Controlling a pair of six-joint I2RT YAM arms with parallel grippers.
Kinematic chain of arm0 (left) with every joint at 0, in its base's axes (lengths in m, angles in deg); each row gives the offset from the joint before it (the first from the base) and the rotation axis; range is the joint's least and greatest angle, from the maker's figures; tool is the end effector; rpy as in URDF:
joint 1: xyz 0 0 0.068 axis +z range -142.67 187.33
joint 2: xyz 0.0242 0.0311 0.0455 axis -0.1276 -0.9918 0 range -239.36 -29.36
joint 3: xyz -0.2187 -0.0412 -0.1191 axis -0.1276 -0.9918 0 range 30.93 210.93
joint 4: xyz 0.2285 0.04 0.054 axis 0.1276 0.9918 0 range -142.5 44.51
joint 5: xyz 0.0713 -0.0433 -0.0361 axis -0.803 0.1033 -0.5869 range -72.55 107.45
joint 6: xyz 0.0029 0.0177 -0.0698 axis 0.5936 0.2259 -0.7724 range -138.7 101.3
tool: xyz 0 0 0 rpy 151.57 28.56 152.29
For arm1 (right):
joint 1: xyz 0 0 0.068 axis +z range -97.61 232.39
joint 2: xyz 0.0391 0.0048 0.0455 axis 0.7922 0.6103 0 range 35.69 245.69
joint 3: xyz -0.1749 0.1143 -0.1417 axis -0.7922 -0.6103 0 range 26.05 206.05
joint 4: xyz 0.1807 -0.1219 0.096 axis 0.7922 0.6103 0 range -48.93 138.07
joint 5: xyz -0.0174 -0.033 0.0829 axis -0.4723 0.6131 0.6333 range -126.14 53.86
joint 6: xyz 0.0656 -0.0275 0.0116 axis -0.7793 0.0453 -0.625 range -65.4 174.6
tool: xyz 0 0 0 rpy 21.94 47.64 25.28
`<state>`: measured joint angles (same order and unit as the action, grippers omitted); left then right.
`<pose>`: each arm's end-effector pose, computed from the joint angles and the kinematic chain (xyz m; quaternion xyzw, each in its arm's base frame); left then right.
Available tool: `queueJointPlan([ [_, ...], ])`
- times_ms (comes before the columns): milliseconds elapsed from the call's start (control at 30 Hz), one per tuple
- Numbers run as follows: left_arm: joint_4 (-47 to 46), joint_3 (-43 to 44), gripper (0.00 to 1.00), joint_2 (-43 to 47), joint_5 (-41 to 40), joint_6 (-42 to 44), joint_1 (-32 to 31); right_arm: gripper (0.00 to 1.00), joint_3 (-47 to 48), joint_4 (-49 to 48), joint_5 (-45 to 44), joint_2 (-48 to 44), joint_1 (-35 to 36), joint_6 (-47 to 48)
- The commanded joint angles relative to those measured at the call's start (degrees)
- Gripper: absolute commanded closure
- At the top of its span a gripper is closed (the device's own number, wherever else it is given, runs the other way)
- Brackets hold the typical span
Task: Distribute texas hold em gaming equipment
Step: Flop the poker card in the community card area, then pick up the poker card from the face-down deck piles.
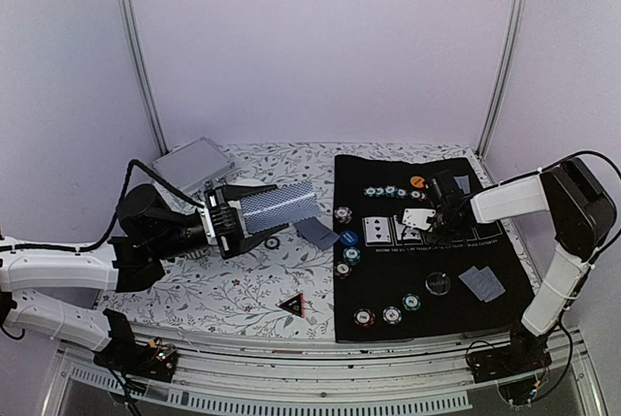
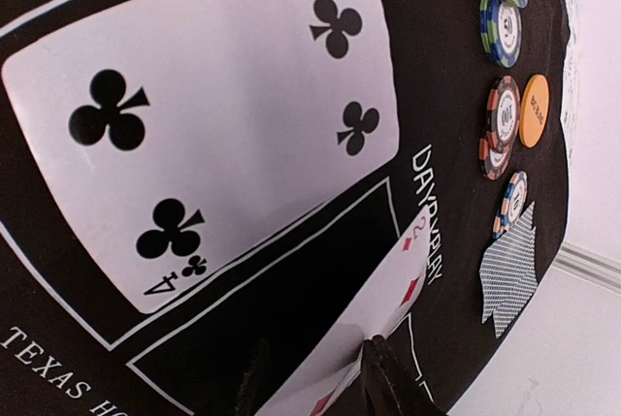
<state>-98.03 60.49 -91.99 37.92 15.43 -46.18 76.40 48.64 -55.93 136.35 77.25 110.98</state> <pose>0.1334 -0.2151 0.2876 0.5266 0.3486 -0.2388 0.7376 0.2996 0.1165 0.1110 -0.5803 0.7495 -0.2329 0.2173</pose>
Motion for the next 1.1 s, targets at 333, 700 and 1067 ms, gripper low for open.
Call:
queueJointPlan([
  [333, -1.0, 0.6, 0.43, 0.8, 0.2, 0.3, -0.8, 0.59, -2.4, 9.6, 0.7, -4.3, 4.0, -2.9],
  [700, -1.1, 0.6, 0.43, 0.7, 0.0, 0.4, -0.9, 0.35, 9.0, 7.7, 1.9, -17.9, 4.0, -15.6],
  [1067, -1.3, 0.5, 0.43, 0.2, -0.2, 0.7, -0.9, 0.01, 25.8, 2.9, 53.8, -24.3, 10.9, -55.0],
])
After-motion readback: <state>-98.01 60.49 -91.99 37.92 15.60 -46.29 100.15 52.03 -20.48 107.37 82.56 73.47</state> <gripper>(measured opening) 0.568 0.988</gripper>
